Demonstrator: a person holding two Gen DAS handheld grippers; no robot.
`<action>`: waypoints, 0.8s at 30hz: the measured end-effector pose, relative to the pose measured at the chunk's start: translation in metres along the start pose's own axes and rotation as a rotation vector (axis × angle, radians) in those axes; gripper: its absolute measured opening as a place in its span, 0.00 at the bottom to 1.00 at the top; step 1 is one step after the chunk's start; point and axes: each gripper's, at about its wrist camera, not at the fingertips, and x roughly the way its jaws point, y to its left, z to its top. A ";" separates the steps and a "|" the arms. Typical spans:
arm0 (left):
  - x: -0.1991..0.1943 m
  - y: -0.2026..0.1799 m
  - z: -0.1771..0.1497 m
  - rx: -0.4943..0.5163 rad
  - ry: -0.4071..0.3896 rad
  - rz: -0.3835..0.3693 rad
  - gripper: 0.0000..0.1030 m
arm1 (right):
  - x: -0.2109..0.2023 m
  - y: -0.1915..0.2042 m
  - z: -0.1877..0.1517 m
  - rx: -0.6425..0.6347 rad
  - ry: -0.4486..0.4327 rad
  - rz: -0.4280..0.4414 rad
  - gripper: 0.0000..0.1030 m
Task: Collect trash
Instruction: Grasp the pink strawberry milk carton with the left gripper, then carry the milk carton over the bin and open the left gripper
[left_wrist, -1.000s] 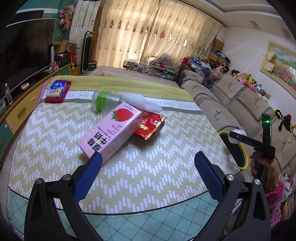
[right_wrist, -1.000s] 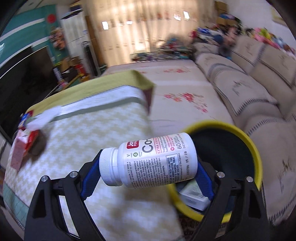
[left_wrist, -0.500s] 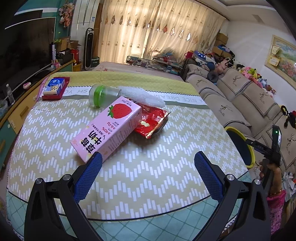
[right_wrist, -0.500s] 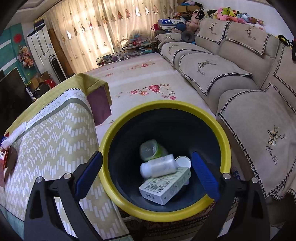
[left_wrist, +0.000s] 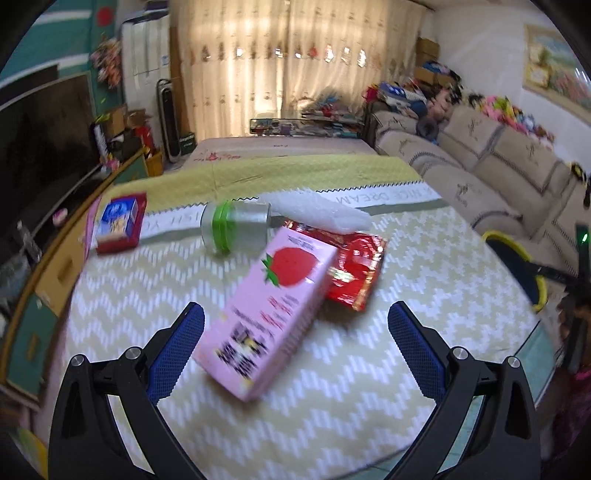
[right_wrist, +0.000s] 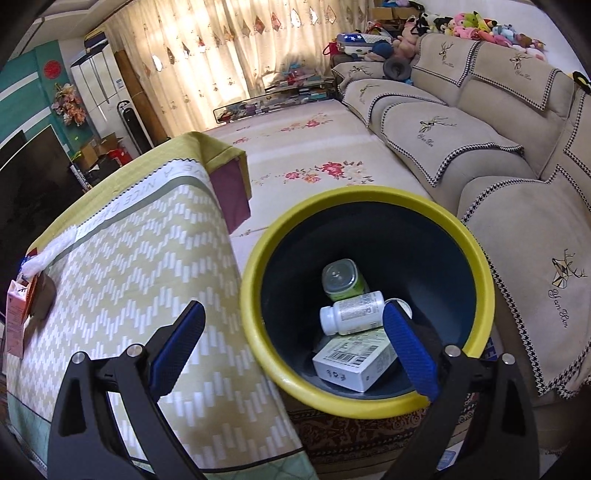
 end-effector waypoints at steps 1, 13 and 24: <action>0.004 0.002 0.002 0.017 0.008 -0.011 0.95 | 0.000 0.001 0.000 -0.001 0.001 0.003 0.89; 0.057 0.016 0.009 0.121 0.166 -0.151 0.86 | 0.000 0.009 -0.006 0.008 0.031 0.029 0.89; 0.067 0.028 0.003 0.101 0.230 -0.186 0.52 | -0.001 0.011 -0.010 0.018 0.049 0.072 0.89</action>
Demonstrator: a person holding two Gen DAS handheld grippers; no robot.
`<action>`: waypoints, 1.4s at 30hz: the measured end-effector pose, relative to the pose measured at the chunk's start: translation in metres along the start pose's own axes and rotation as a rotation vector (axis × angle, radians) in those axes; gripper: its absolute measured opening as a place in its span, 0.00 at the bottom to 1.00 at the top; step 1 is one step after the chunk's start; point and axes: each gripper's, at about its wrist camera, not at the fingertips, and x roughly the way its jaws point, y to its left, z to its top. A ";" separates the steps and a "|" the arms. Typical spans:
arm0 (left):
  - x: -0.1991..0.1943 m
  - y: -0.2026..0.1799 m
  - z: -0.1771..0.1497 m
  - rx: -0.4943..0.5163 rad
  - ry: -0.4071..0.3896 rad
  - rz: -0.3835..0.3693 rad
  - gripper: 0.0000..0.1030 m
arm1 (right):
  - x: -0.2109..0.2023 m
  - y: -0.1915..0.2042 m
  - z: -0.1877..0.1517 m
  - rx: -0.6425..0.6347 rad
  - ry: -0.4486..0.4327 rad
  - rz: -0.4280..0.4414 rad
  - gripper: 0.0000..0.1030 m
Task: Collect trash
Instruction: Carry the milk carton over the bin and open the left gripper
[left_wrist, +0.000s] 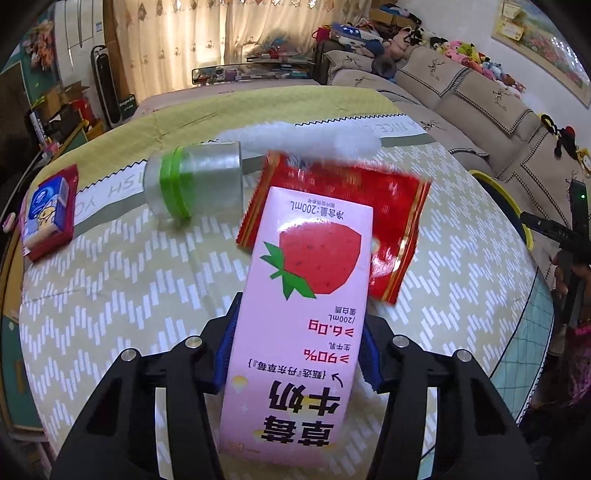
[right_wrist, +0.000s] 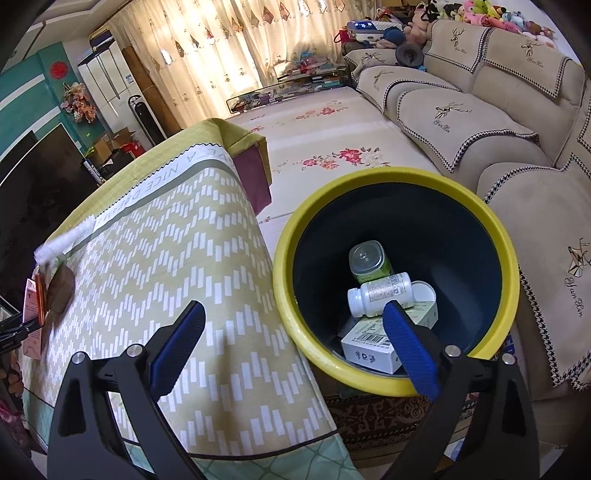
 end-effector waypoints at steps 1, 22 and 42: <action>-0.004 -0.002 -0.001 0.002 -0.005 0.006 0.52 | -0.001 0.000 0.000 0.002 0.000 0.003 0.89; -0.089 -0.152 0.053 0.142 -0.153 -0.069 0.52 | -0.049 -0.035 -0.007 0.044 -0.092 -0.065 0.89; 0.109 -0.404 0.167 0.344 0.081 -0.305 0.52 | -0.094 -0.140 -0.030 0.169 -0.148 -0.240 0.89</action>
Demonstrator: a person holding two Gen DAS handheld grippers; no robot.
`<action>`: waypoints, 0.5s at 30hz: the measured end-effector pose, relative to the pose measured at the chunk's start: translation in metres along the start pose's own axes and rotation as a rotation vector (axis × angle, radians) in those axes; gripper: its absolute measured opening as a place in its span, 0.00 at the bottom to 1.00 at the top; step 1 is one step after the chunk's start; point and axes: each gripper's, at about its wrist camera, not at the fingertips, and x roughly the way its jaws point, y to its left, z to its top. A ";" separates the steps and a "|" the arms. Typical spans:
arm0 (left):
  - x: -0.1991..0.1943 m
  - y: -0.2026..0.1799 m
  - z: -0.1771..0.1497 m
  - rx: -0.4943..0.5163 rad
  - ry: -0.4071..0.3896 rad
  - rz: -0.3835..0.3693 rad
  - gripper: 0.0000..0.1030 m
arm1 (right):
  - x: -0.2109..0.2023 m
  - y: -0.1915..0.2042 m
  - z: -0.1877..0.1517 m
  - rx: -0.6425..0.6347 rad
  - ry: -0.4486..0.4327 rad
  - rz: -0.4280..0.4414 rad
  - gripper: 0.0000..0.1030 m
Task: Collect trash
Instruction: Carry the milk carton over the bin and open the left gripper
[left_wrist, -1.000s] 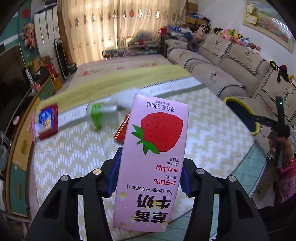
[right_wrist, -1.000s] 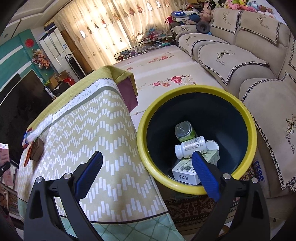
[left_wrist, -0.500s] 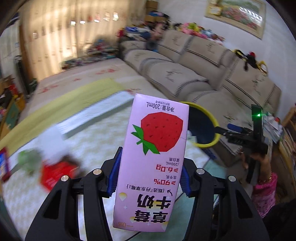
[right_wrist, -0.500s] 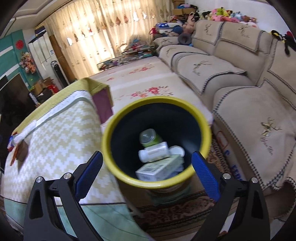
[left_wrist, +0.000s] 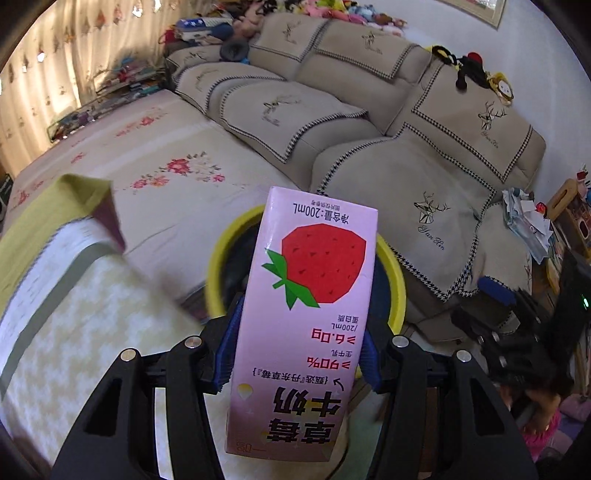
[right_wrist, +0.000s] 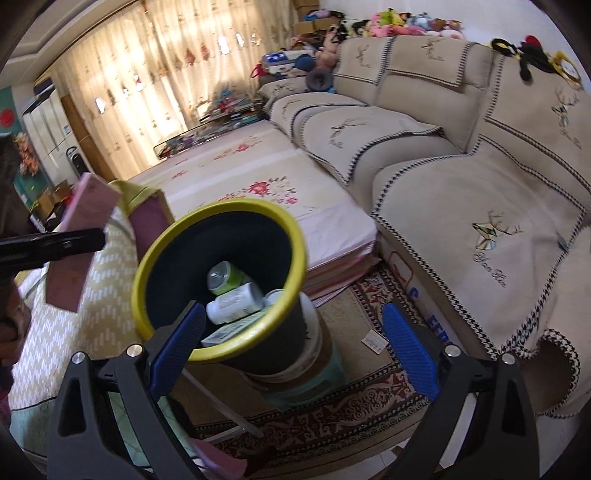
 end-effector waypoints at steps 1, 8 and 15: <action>0.009 -0.004 0.007 0.004 0.004 -0.001 0.53 | 0.000 -0.005 0.000 0.009 0.000 -0.002 0.89; 0.030 -0.018 0.034 -0.033 -0.031 0.019 0.77 | 0.003 -0.019 -0.006 0.039 0.014 0.003 0.89; -0.061 0.009 -0.010 -0.117 -0.197 0.086 0.86 | 0.004 -0.013 -0.008 0.039 0.018 0.025 0.90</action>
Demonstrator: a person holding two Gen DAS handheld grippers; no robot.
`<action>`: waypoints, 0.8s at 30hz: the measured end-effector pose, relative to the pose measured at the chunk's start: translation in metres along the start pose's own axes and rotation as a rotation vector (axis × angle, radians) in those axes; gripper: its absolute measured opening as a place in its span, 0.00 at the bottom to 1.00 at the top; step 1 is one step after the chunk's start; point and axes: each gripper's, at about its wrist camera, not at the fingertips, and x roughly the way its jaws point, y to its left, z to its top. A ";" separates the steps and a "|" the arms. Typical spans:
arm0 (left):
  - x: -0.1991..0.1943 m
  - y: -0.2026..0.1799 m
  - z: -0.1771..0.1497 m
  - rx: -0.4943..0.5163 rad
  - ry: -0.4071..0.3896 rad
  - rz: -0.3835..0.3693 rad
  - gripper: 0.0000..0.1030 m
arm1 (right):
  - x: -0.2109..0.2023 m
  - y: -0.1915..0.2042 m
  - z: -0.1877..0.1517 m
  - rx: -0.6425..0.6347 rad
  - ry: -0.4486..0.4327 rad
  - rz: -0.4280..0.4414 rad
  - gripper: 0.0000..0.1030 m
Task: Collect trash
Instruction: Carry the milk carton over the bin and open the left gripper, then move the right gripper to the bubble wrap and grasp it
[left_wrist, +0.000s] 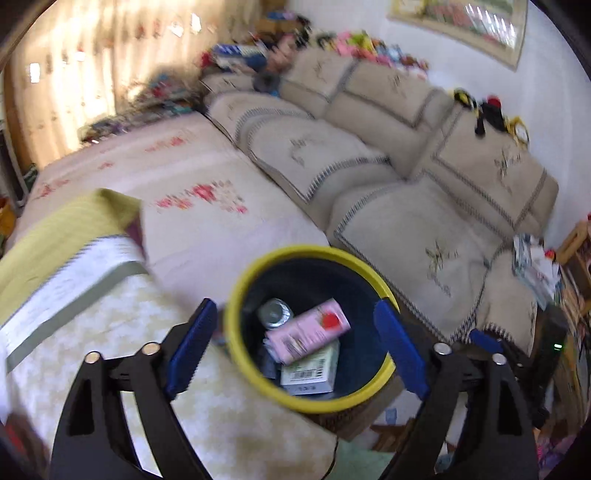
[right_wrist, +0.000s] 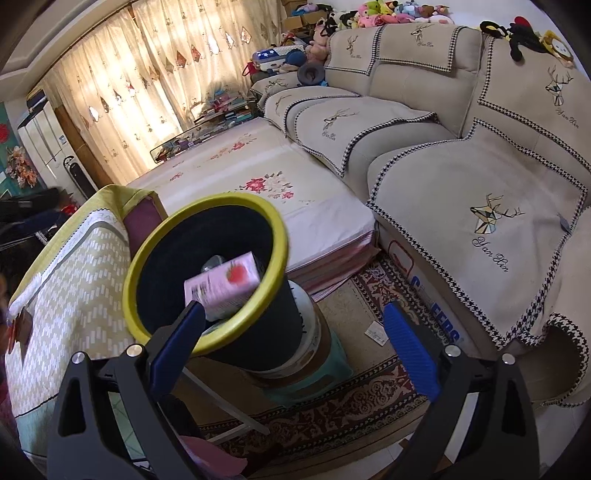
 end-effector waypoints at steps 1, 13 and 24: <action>-0.016 0.007 -0.004 -0.011 -0.026 0.012 0.87 | 0.001 0.003 0.000 -0.007 0.001 0.006 0.90; -0.218 0.120 -0.120 -0.222 -0.261 0.356 0.95 | 0.009 0.110 -0.015 -0.222 0.068 0.147 0.90; -0.337 0.213 -0.237 -0.446 -0.350 0.652 0.95 | -0.003 0.274 -0.024 -0.465 0.084 0.355 0.90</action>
